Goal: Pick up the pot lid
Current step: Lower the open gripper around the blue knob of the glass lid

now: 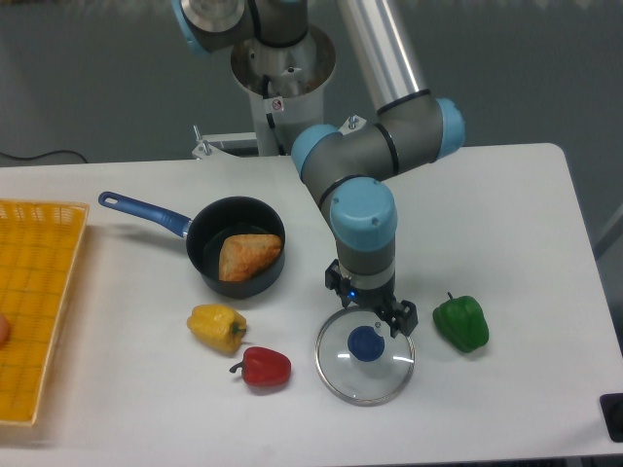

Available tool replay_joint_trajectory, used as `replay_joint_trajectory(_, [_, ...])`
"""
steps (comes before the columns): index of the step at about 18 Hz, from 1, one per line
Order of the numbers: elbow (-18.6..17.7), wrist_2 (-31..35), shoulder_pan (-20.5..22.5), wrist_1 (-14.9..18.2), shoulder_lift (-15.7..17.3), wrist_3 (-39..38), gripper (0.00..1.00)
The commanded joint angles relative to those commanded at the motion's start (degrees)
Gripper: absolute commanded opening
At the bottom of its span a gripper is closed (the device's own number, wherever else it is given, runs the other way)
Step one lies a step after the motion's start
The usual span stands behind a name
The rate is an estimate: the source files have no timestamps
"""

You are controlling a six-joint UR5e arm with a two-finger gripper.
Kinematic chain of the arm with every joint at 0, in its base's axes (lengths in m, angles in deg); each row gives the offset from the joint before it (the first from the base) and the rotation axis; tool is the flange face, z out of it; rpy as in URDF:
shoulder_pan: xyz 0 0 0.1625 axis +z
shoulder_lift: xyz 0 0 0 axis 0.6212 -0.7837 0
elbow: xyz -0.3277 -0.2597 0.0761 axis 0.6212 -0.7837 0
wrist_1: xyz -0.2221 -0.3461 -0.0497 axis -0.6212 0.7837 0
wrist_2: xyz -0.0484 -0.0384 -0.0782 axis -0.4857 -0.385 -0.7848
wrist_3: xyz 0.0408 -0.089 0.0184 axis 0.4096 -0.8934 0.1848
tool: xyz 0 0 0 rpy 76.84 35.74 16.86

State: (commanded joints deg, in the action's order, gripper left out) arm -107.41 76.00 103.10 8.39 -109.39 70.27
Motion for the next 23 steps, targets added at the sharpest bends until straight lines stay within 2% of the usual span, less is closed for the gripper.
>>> replay_joint_trajectory(6, [2.4,-0.4,0.1,-0.4,-2.5,1.2,1.00])
replay_joint_trajectory(12, [2.4,-2.1,0.1,-0.6,-3.3,-2.5,1.00])
replay_joint_trajectory(23, [1.8,-2.0,0.1,-0.6,-4.1,-2.8,1.00])
